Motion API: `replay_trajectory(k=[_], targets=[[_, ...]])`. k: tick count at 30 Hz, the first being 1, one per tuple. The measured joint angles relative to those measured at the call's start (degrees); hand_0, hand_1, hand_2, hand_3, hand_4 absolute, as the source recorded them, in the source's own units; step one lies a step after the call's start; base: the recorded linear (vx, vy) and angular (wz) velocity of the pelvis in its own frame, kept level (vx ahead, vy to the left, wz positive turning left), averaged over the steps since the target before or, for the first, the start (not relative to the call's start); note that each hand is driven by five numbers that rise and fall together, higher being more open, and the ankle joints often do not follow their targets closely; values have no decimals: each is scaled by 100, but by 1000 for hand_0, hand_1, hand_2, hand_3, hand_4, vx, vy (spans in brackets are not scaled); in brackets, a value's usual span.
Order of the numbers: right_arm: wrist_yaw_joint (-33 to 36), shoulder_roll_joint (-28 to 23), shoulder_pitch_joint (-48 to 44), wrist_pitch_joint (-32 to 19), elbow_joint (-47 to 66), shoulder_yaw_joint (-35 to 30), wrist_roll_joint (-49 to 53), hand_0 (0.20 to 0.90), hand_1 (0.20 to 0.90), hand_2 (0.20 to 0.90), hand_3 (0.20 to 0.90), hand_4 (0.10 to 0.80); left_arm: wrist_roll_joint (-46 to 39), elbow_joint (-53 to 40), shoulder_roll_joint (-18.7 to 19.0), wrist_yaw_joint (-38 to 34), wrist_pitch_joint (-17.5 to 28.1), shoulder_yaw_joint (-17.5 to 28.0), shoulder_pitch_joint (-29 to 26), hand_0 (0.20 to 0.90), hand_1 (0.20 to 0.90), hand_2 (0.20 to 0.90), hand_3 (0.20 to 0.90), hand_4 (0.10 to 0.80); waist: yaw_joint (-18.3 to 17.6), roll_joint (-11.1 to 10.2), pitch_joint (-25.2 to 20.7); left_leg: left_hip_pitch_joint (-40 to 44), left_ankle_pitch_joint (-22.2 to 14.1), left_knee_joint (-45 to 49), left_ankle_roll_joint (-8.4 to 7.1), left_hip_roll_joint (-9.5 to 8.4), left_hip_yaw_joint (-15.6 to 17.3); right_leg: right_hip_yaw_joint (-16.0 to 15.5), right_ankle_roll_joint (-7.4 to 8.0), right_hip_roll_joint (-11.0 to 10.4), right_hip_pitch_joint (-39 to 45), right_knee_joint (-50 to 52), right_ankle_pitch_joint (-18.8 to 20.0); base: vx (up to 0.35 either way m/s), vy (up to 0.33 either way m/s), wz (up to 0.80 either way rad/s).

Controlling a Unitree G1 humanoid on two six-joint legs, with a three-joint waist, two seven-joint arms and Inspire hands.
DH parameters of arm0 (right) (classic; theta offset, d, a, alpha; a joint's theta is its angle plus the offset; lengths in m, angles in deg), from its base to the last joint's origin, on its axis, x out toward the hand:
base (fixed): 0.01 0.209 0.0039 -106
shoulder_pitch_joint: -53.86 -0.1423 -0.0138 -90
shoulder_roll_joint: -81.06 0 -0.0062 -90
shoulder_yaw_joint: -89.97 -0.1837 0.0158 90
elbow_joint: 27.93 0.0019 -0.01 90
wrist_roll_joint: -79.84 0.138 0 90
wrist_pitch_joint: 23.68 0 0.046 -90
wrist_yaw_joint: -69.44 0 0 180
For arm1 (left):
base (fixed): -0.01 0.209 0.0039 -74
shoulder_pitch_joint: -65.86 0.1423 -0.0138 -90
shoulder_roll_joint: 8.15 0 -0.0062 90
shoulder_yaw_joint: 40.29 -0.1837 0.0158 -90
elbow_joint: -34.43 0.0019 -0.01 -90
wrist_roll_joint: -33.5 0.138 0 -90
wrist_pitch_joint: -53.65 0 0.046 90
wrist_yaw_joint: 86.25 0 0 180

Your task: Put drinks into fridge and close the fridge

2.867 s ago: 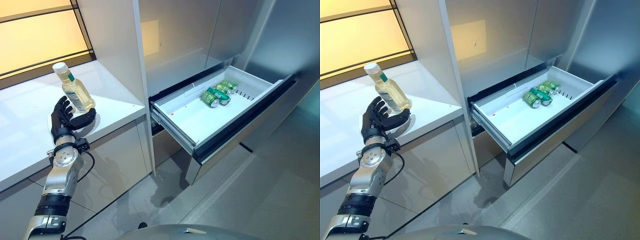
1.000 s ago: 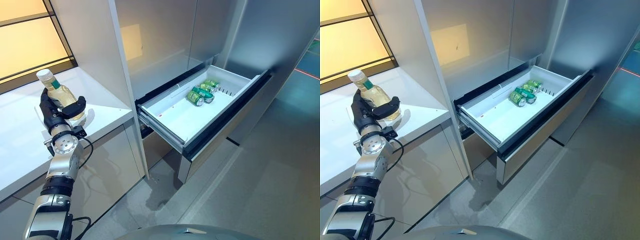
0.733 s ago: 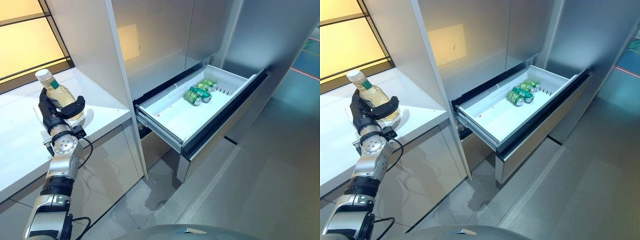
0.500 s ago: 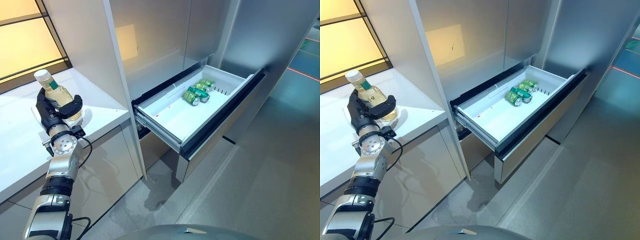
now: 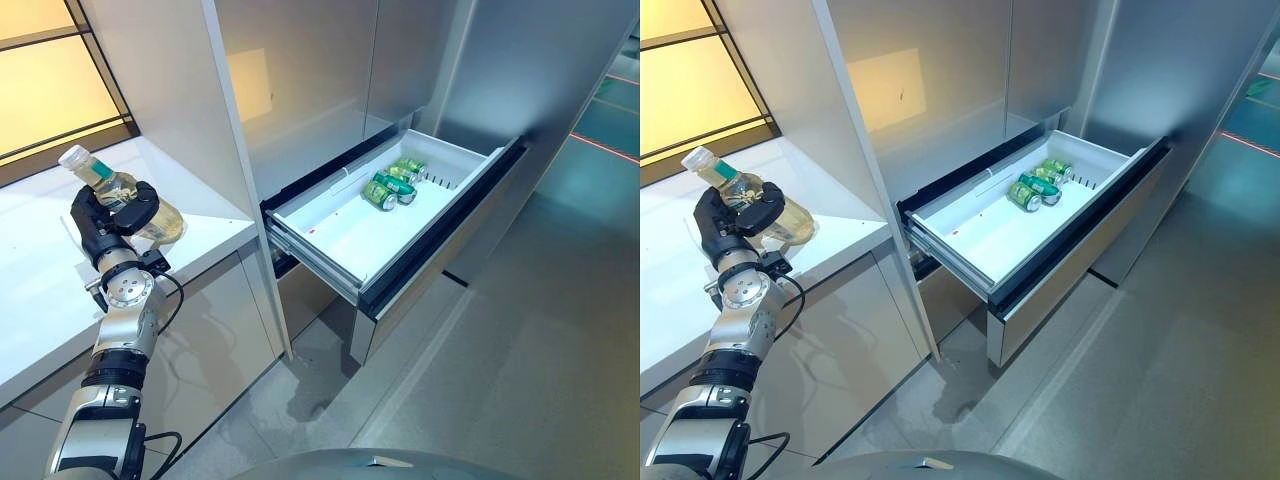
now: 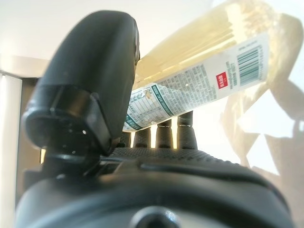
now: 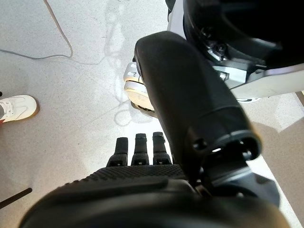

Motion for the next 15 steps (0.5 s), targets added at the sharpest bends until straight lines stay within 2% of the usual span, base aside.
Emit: replay_trajectory(k=[8,15], targets=[[21,-8,-20,-156,19,116,-282,900,900,900,900,800,0,-9,1,54,76,0,-1,300,300,300,200,100,16,-1,1,-5,0,0,0,0,4,7,1,0,-7,-3,3,0,0,0],[37,-92,-33,-403,300,621,-803,900,900,900,900,800,4,-177,20,443,78,-32,-2,300,300,300,200,100,77,-35,15,-73,0,0,0,-2,-40,-38,1,0,-46,-12,3,-21,-2,3]])
